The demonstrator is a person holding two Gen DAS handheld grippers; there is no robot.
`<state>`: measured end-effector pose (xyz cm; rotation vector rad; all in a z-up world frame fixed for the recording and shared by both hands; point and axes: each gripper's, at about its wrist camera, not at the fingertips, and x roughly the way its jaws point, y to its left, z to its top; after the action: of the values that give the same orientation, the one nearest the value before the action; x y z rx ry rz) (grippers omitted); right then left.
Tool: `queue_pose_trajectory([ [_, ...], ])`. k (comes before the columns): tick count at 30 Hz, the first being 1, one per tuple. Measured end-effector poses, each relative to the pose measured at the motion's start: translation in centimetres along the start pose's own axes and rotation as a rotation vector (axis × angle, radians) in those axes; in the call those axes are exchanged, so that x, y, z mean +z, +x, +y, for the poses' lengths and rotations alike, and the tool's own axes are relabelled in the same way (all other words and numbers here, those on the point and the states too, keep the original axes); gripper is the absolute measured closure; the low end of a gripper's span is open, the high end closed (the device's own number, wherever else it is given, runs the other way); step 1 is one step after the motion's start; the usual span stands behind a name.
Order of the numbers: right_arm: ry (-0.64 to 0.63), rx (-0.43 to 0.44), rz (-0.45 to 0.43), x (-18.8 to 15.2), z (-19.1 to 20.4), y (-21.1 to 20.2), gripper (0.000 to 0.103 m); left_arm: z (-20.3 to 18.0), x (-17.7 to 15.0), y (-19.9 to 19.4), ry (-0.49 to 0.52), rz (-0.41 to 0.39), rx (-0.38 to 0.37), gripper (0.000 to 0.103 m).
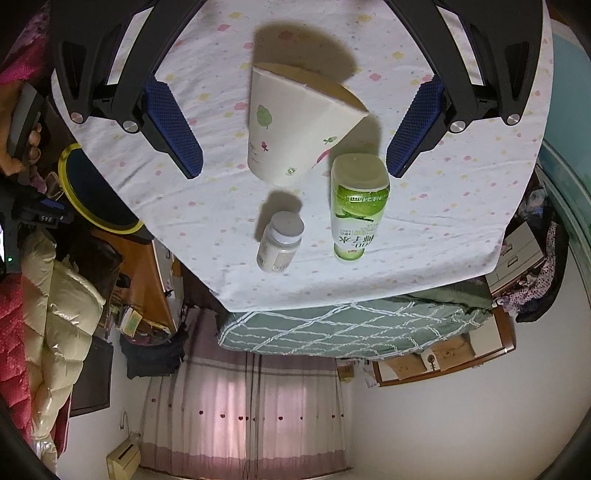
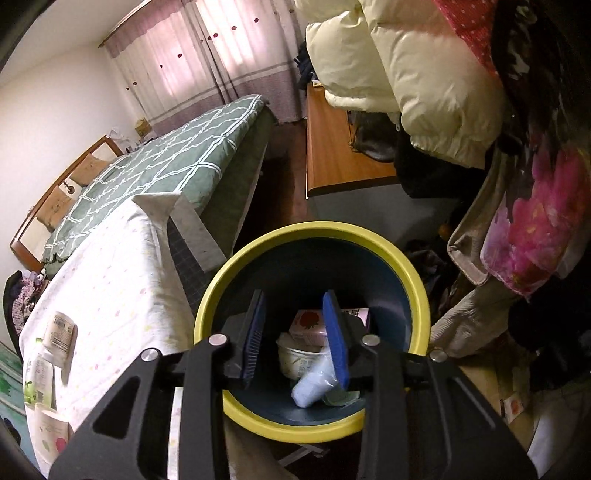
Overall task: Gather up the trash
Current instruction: 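Open the right gripper to drop the wrapper into the bin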
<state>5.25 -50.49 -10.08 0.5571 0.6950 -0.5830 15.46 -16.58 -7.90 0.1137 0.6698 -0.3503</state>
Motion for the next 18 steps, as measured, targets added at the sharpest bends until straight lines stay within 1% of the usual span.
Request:
queue_pose_trajectory([
  [6,-0.008,0.017,0.006,-0.2,0.4,0.1,0.07,0.3,-0.1,1.4,0.025,0.05,-0.013,0.005],
  [16,-0.027,0.037,0.03,-0.7,1.3,0.9,0.069,0.1,0.1,4.4,0.137,0.168,-0.044,0.005],
  [18,-0.029,0.039,0.033,-0.8,1.3,1.0,0.069,-0.1,0.2,5.2,0.159,0.208,-0.055,0.005],
])
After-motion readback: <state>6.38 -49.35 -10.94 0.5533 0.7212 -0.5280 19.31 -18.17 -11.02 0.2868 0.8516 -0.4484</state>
